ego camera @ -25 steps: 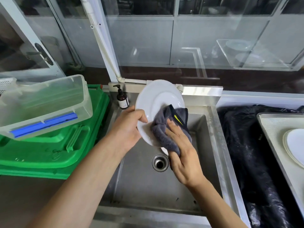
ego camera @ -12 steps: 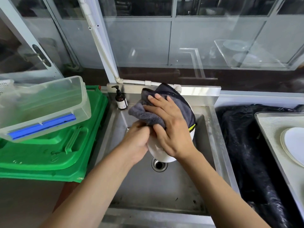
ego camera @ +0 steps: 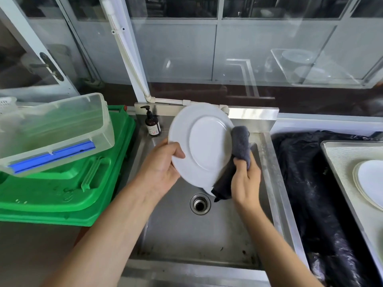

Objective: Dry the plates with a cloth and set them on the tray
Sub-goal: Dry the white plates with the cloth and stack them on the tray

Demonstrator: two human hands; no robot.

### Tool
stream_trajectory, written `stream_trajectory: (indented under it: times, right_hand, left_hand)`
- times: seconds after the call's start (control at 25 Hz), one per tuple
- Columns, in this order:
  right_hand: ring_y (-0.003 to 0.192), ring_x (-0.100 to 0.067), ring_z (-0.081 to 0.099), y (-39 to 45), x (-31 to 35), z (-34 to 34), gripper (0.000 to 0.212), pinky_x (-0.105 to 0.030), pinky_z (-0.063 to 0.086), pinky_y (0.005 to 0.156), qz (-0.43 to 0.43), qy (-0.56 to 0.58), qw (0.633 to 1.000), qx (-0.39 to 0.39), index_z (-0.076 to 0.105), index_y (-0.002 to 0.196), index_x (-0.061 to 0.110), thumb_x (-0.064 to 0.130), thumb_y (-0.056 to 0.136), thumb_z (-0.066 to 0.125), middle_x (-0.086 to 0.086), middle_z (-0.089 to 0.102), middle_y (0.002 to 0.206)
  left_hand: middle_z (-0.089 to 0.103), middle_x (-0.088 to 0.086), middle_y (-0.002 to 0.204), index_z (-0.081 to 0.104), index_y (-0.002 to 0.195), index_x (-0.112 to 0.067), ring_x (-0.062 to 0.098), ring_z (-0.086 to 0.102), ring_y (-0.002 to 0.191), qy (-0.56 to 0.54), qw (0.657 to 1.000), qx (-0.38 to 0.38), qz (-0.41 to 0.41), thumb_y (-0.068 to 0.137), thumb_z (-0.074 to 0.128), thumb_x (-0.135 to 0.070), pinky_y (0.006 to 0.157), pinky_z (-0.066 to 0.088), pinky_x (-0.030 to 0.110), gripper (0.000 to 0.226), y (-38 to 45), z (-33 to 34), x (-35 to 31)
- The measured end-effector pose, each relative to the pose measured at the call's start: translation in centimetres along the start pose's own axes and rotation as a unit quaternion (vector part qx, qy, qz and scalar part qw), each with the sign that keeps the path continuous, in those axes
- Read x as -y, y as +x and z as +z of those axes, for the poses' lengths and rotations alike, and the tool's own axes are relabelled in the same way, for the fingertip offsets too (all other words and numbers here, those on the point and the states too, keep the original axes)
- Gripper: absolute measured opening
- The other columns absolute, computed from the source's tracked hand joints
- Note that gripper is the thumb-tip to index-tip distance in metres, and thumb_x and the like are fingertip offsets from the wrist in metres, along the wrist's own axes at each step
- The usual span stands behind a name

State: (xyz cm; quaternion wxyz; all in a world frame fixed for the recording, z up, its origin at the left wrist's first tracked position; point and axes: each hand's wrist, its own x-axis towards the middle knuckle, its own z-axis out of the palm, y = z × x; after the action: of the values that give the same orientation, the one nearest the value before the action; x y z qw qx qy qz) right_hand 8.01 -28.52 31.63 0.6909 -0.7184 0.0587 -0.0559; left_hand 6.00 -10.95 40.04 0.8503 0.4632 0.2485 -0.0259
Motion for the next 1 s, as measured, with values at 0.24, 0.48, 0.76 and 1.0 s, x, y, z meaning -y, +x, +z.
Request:
stream_trajectory:
  times: [0.24, 0.48, 0.76, 1.0]
  right_hand:
    - [0.146, -0.011, 0.040, -5.2, -1.3, 2.4, 0.063, -0.045, 0.031, 0.122, -0.030, 0.044, 0.999, 0.006, 0.041, 0.155, 0.024, 0.026, 0.091, 0.042, 0.007, 0.048, 0.155]
    - [0.157, -0.016, 0.018, -7.6, -1.8, 3.5, 0.063, -0.038, 0.019, 0.125, -0.176, -0.045, 0.982, 0.054, 0.026, 0.161, 0.034, 0.020, 0.101, 0.037, 0.006, 0.023, 0.169]
    - [0.156, -0.026, 0.021, -5.6, -1.5, 2.9, 0.078, -0.048, 0.018, 0.126, -0.403, -0.275, 0.865, 0.119, 0.043, 0.151, 0.009, 0.005, 0.078, 0.069, -0.010, 0.029, 0.165]
    - [0.151, -0.031, 0.033, -3.3, -0.9, 2.5, 0.062, -0.055, 0.026, 0.122, -0.452, -0.322, 0.832, 0.018, 0.041, 0.153, 0.017, 0.001, 0.095, 0.057, -0.016, 0.043, 0.156]
  left_hand:
    - [0.073, 0.012, 0.108, 0.063, 0.107, -0.013, 0.030, 0.067, 0.107, -0.054, 0.997, -0.042, 0.023, 0.075, 0.042, 0.012, 0.104, 0.049, 0.047, 0.045, 0.5, 0.9, -0.3]
    - [0.071, 0.011, 0.096, 0.061, 0.094, -0.012, 0.029, 0.069, 0.088, -0.083, 0.993, -0.077, 0.042, 0.076, 0.040, 0.012, 0.089, 0.057, 0.040, 0.036, 0.7, 1.8, -0.9]
    - [0.061, 0.016, 0.076, 0.059, 0.085, -0.007, 0.025, 0.059, 0.055, -0.056, 0.991, -0.116, -0.029, 0.074, 0.043, 0.003, 0.055, 0.055, 0.027, 0.021, -0.3, 1.7, -0.4]
    - [0.066, 0.022, 0.100, 0.063, 0.115, 0.001, 0.031, 0.065, 0.083, -0.115, 0.989, -0.067, -0.064, 0.081, 0.045, 0.005, 0.069, 0.059, 0.031, 0.038, -0.5, 2.1, 0.1]
